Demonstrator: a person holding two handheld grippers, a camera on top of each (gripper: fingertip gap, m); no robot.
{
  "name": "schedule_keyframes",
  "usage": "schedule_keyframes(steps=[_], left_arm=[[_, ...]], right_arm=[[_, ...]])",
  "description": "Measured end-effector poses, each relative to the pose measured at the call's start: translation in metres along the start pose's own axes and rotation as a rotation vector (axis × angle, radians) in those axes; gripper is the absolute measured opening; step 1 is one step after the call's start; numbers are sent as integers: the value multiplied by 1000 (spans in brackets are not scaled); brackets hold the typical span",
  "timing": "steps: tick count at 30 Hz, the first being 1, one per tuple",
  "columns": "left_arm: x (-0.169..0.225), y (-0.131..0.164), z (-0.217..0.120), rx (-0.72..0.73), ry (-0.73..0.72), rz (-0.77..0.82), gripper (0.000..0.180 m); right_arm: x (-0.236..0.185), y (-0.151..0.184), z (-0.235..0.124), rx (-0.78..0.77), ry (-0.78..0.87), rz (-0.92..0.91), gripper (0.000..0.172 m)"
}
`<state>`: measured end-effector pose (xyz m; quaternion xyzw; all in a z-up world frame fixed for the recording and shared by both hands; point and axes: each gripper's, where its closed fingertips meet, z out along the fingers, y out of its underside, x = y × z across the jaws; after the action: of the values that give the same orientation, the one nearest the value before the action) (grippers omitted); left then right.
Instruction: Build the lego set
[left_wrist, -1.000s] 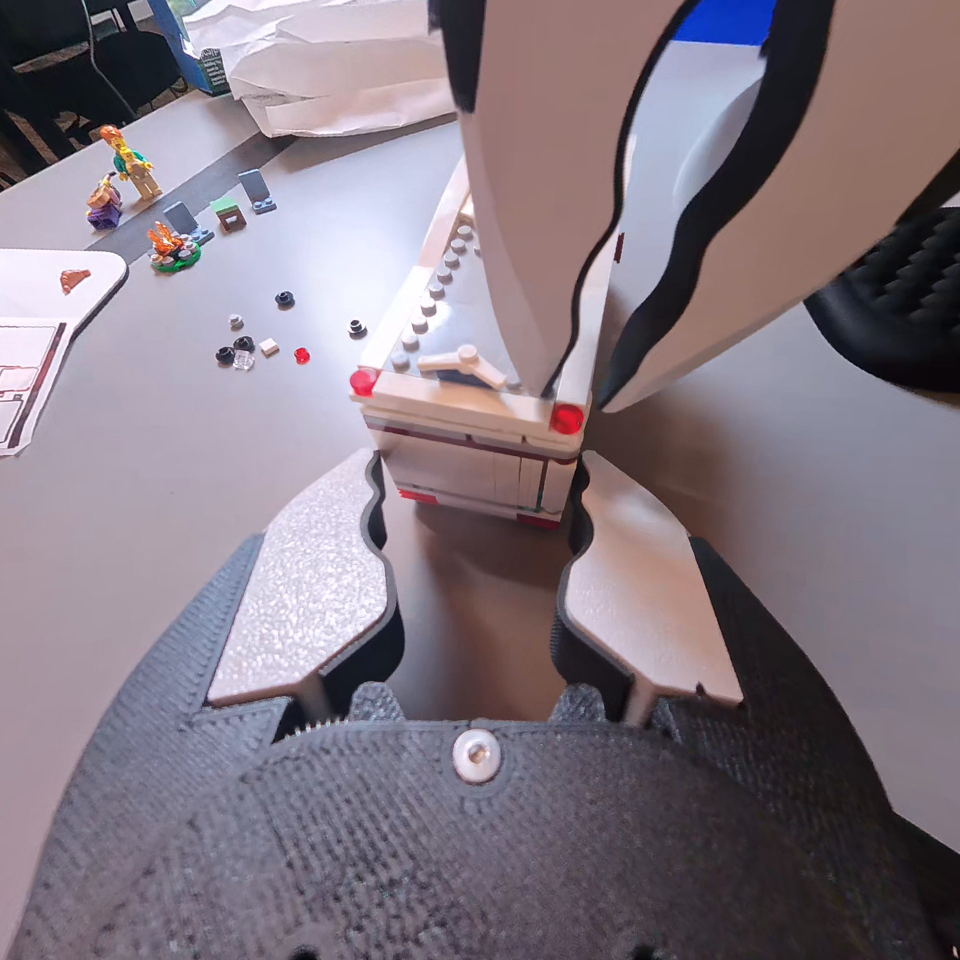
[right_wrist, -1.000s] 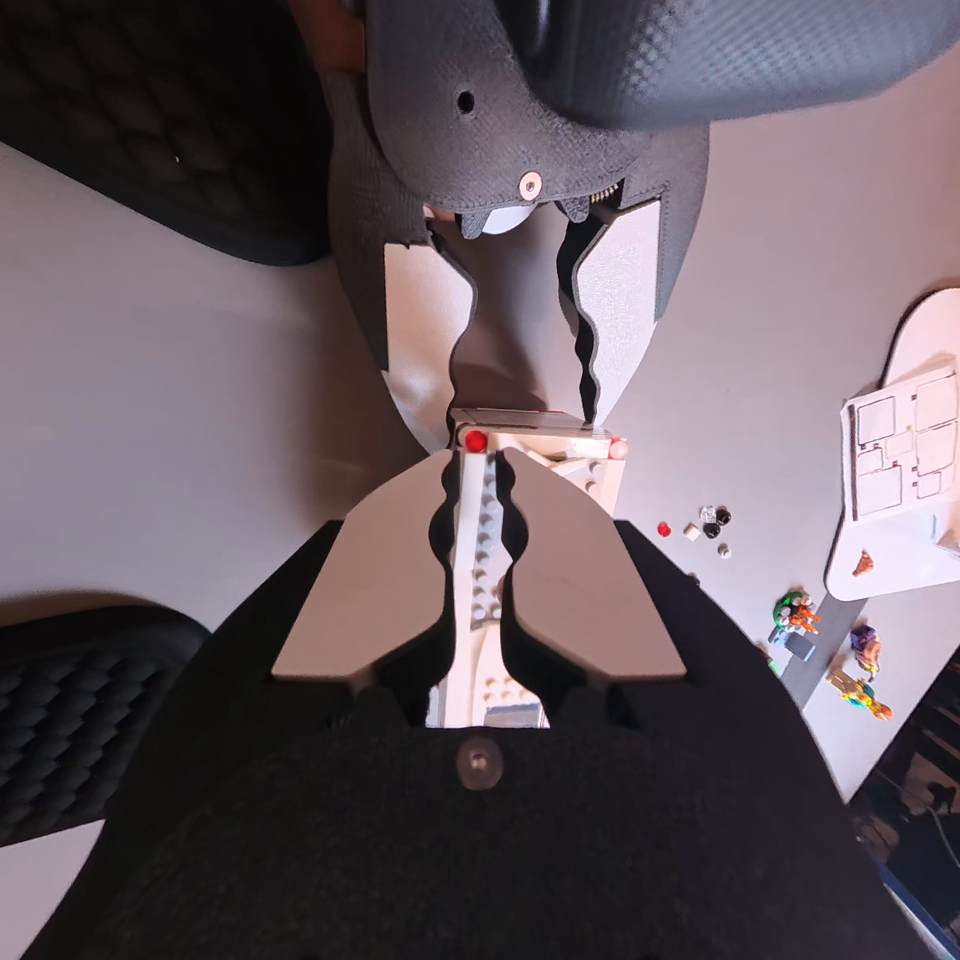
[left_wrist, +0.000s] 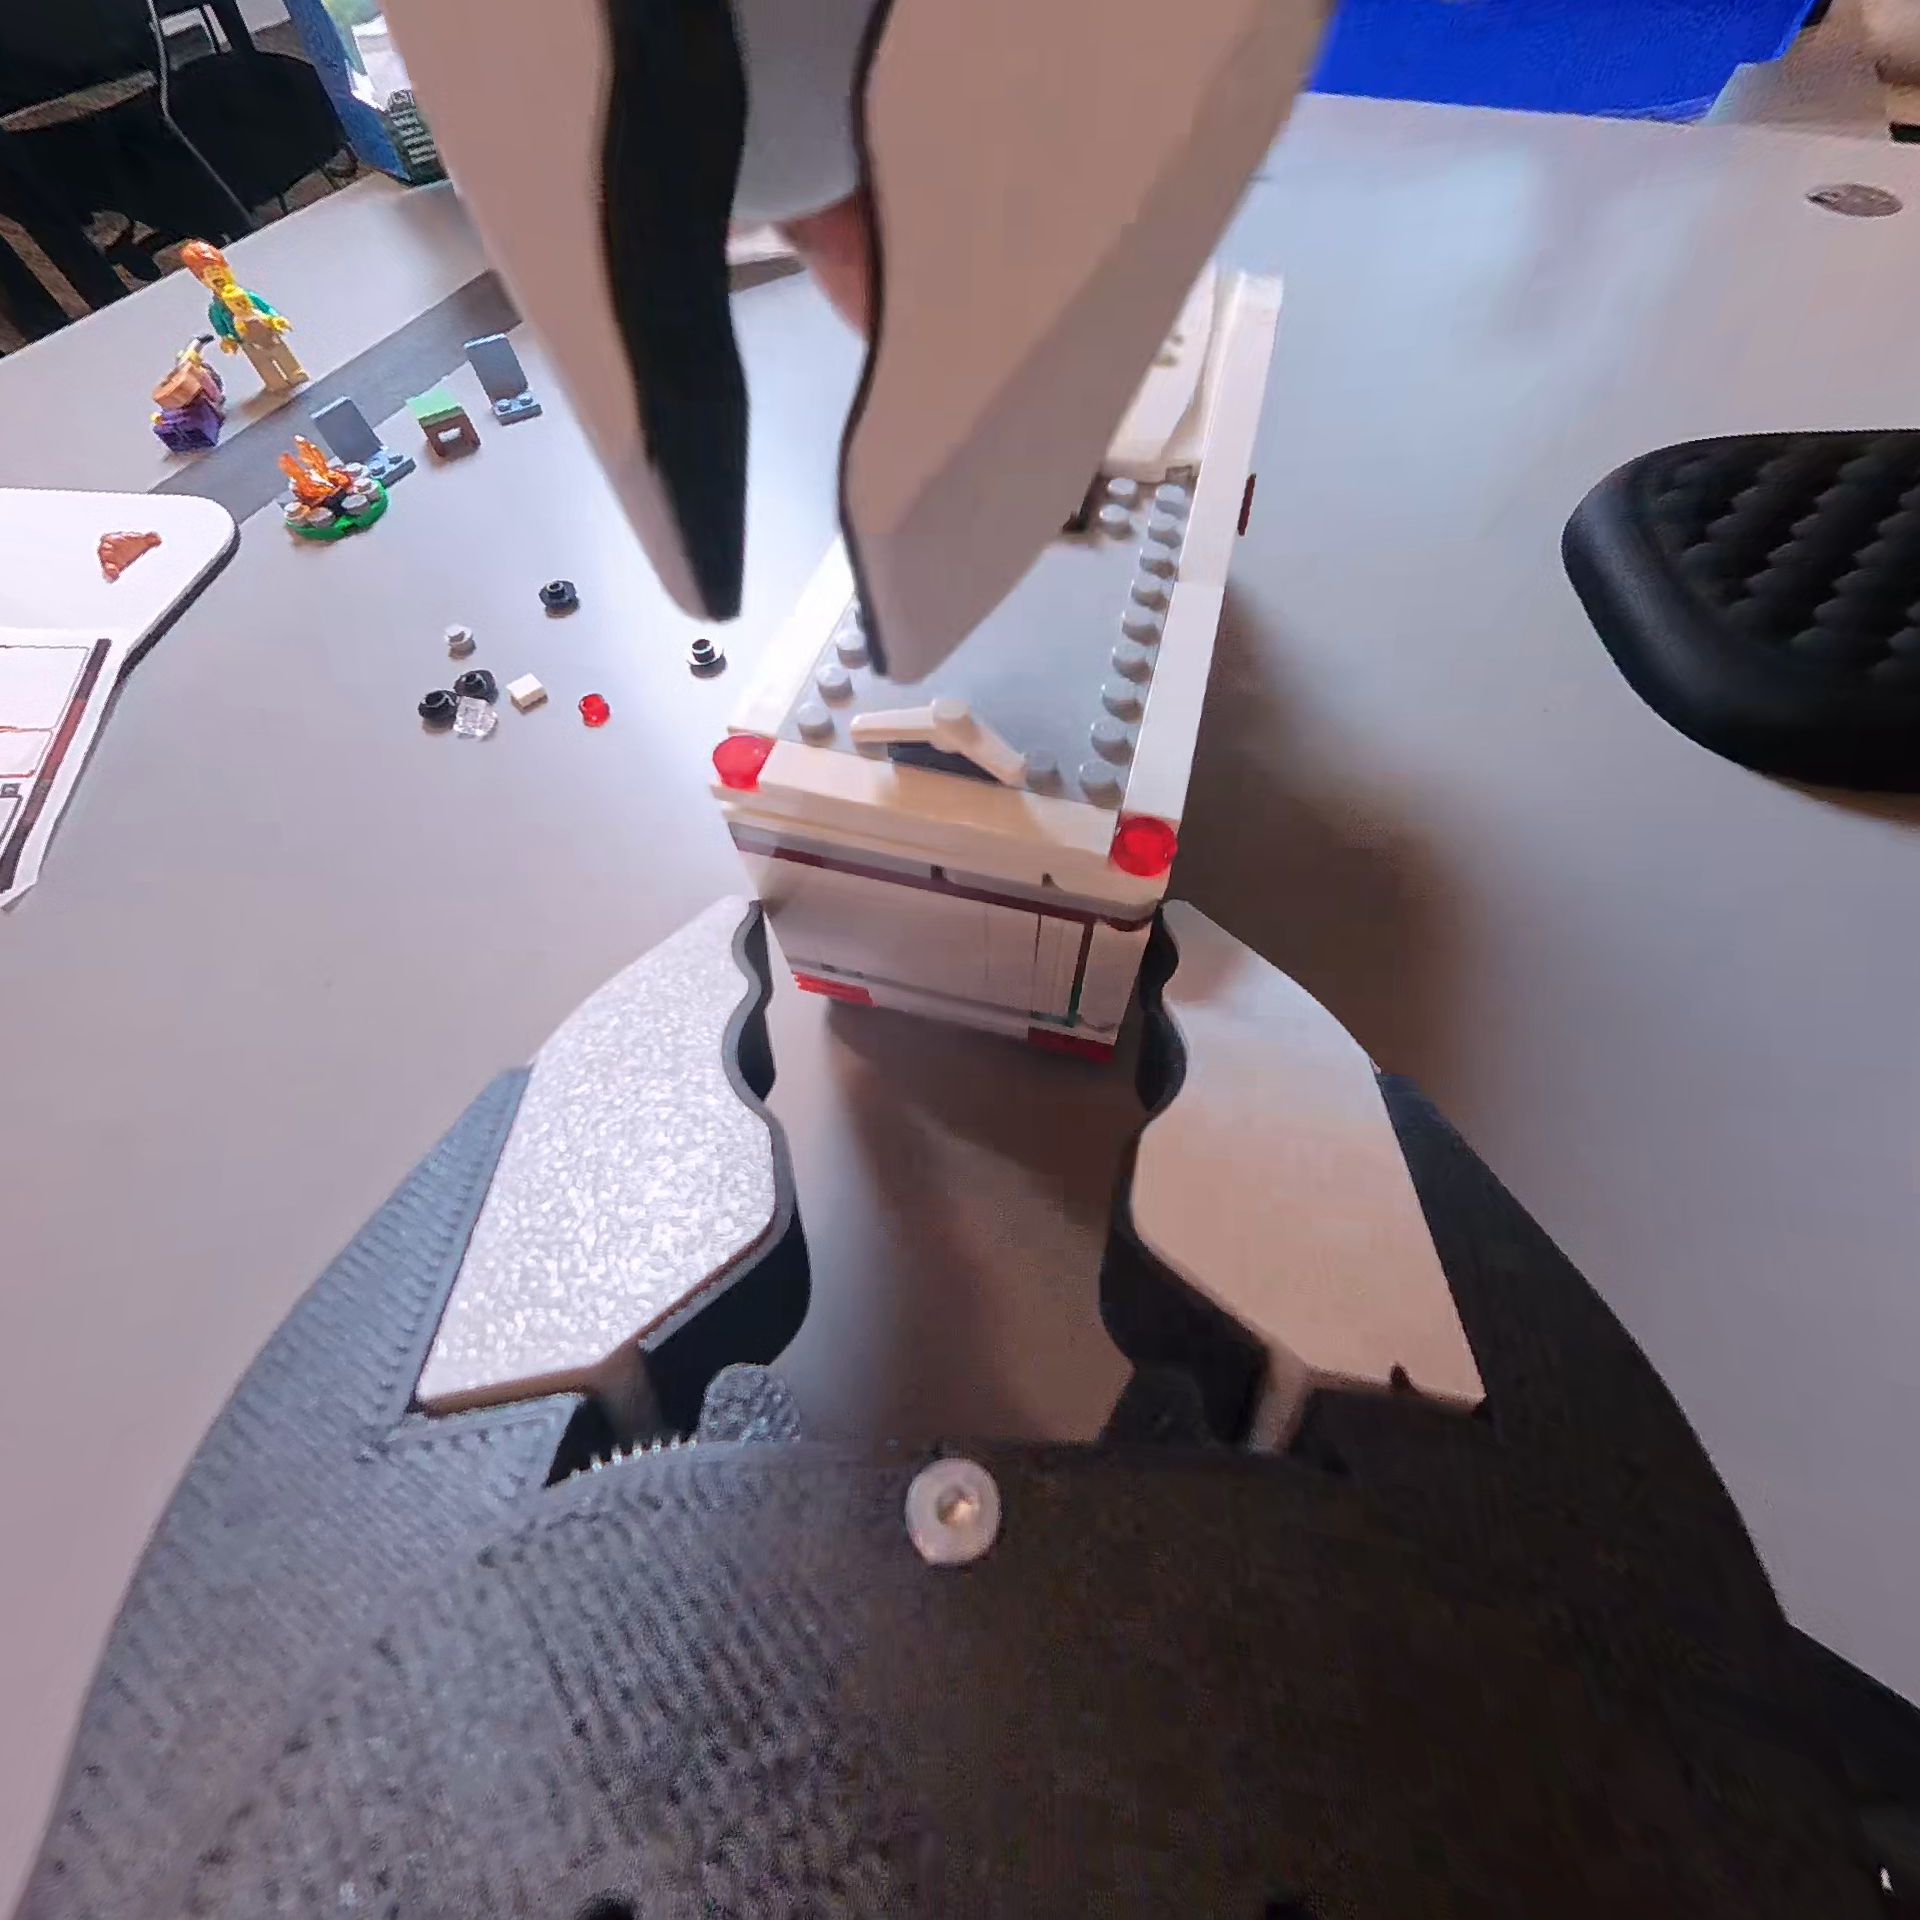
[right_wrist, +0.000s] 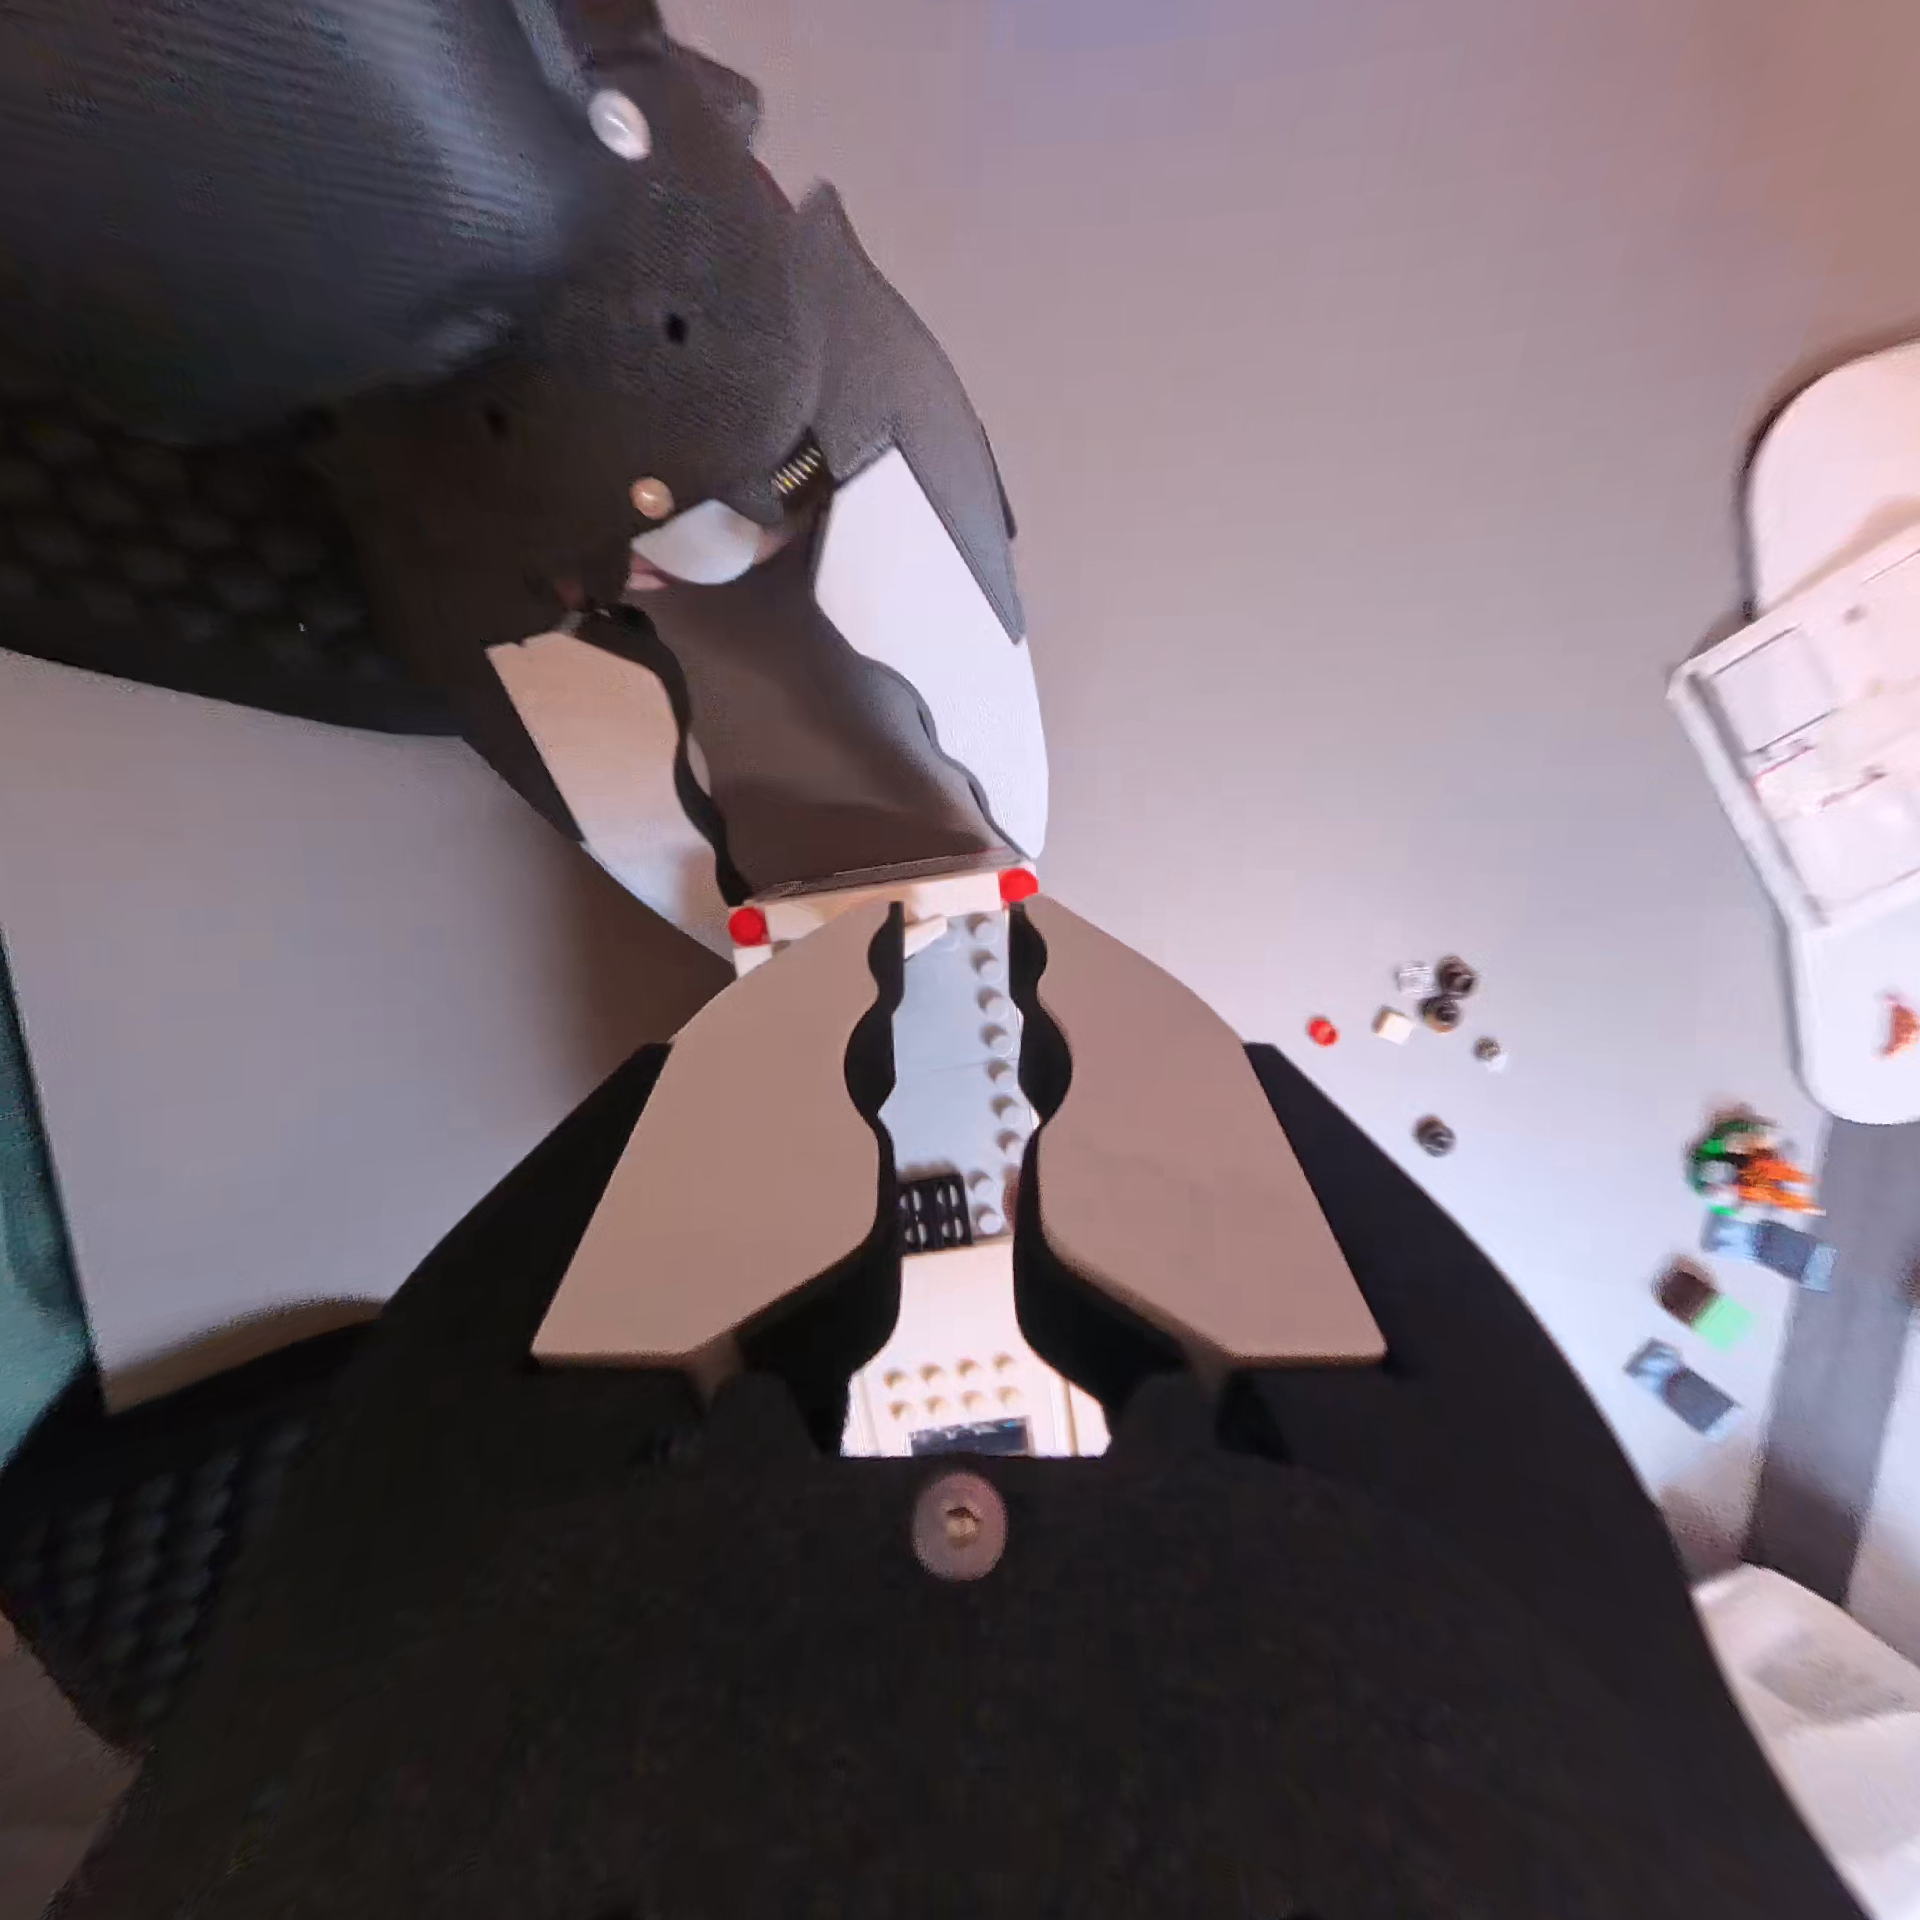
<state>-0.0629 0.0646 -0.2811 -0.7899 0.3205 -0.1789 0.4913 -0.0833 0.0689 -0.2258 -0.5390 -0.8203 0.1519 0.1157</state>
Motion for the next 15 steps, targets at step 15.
schedule_keyframes(steps=[15], left_arm=[[1,0,0,-2,1,8,69]], right_arm=[[9,5,20,-143,-163,142,8]])
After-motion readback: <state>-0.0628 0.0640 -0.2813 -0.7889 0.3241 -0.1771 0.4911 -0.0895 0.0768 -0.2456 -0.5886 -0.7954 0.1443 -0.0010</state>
